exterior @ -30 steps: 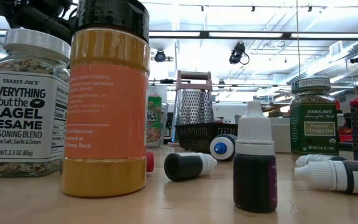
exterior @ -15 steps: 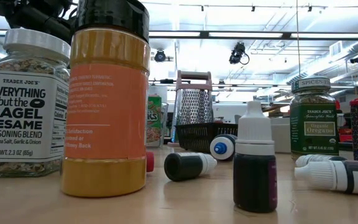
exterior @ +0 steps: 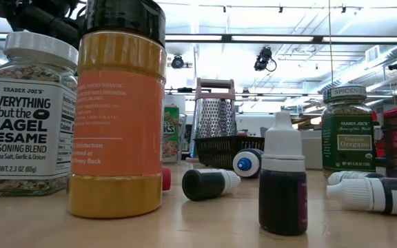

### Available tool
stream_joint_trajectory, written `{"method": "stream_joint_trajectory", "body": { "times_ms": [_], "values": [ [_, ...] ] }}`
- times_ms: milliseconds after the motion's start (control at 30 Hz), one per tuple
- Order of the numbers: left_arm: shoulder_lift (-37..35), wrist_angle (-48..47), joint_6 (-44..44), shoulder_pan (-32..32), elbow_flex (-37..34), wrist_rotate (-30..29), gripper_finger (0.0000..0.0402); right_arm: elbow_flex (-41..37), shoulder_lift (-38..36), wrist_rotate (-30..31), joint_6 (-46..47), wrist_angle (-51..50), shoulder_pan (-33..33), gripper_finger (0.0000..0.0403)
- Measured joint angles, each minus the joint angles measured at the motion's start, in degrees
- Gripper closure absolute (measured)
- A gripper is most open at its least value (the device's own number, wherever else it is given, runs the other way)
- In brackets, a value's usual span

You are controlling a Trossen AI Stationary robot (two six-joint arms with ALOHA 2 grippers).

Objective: Pick & Place Kitchen Items
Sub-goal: Put the red cereal box into the transparent bin

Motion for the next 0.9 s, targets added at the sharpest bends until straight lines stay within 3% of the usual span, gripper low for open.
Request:
{"method": "stream_joint_trajectory", "body": {
  "times_ms": [167, 267, 400, 533, 733, 900],
  "values": [
    [0.0, 0.0, 2.0, 0.0, 0.0, 5.8, 0.0237, 0.0, -1.4, 7.4, -9.3, -0.1, -5.8, 0.034],
    [0.0, 0.0, 2.1, 0.0, 0.0, 6.8, 0.0237, 0.0, -1.5, 10.2, -16.9, 0.1, -9.8, 0.034],
    [0.0, 0.3, 2.4, 0.0, 0.0, 7.3, 0.0237, 0.0, -1.5, 18.2, -26.0, 1.3, -15.8, 0.0339],
    [0.0, 0.7, 5.0, -0.2, 0.0, 11.6, 0.0238, 0.0, -1.5, 24.8, -32.4, 3.6, -22.1, 0.0339],
    [0.8, 9.0, 11.3, -4.4, 0.0, 14.2, 0.0237, 0.0, -1.5, 24.8, -41.4, 14.3, -30.7, 0.0339],
    [3.9, 16.8, 13.1, -10.7, 0.0, 14.2, 0.0237, 0.0, -1.5, 22.2, -50.1, 30.0, -36.0, 0.0339]
  ]
}}
